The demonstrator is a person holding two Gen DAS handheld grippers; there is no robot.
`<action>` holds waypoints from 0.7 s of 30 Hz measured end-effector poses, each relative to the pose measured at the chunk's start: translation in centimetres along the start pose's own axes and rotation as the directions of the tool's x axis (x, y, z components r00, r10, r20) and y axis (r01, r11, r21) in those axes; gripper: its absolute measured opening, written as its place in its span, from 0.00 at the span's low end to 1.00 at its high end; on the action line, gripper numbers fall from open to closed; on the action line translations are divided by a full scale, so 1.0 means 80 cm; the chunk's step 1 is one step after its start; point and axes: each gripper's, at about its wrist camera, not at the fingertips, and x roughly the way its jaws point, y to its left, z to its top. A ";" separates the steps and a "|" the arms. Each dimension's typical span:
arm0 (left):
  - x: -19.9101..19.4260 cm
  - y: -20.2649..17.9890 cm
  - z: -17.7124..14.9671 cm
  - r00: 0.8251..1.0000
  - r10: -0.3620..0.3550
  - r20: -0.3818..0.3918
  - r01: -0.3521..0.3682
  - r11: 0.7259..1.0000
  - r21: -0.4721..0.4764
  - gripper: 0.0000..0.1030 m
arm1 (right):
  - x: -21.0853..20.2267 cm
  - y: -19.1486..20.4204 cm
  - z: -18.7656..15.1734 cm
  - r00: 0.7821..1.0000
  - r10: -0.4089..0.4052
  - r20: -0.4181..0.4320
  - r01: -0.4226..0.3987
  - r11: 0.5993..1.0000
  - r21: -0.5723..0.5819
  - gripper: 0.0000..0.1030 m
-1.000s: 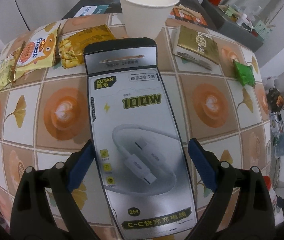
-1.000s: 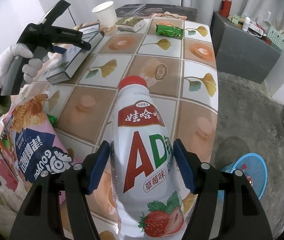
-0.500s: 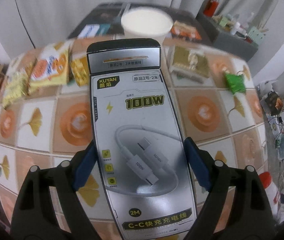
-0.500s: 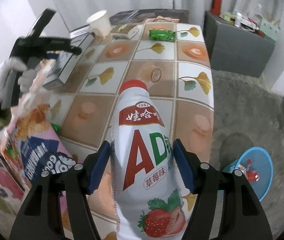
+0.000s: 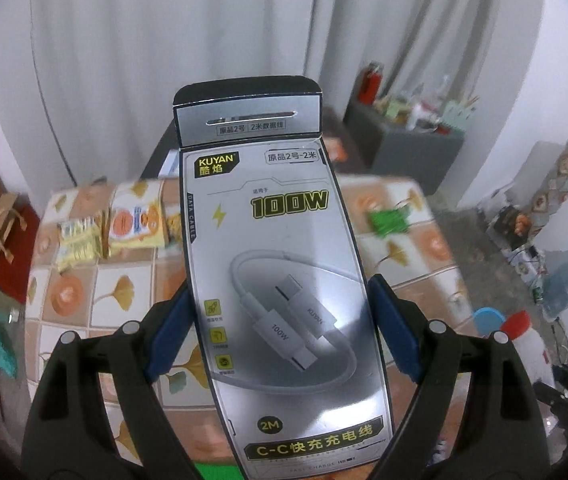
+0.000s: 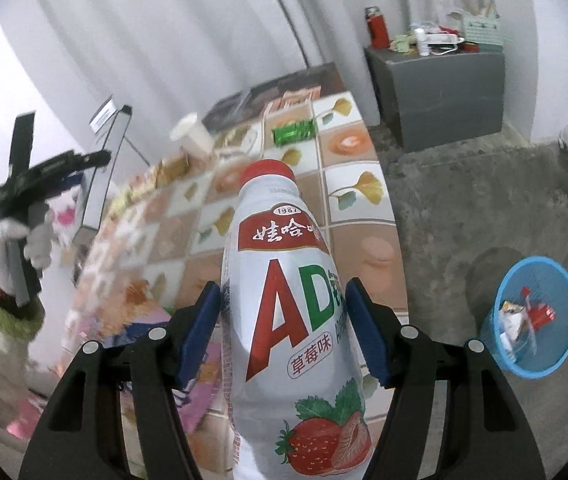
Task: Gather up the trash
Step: 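Lift the cable box and milk bottle and carry both to the wastebasket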
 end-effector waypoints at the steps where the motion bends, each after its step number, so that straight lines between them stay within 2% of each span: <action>1: -0.013 -0.007 0.003 1.000 -0.011 0.018 0.011 1.000 0.011 0.78 | -0.010 -0.002 -0.003 1.000 0.005 0.022 -0.006 1.000 0.015 0.61; 9: -0.084 -0.071 0.008 0.989 -0.122 0.086 0.117 0.991 0.061 0.78 | -0.068 -0.015 -0.024 0.991 0.021 0.135 -0.032 0.996 0.081 0.61; 14: -0.107 -0.133 -0.005 0.976 -0.199 0.084 0.188 0.974 0.123 0.78 | -0.112 -0.034 -0.047 0.979 -0.002 0.205 -0.025 0.991 0.128 0.61; 18: -0.115 -0.203 -0.023 0.960 -0.276 0.044 0.262 0.944 0.203 0.78 | -0.154 -0.062 -0.077 0.962 -0.041 0.270 -0.014 0.980 0.199 0.61; 21: -0.112 -0.268 -0.041 0.940 -0.341 -0.018 0.334 0.906 0.260 0.78 | -0.182 -0.089 -0.102 0.949 -0.070 0.308 -0.011 0.967 0.254 0.61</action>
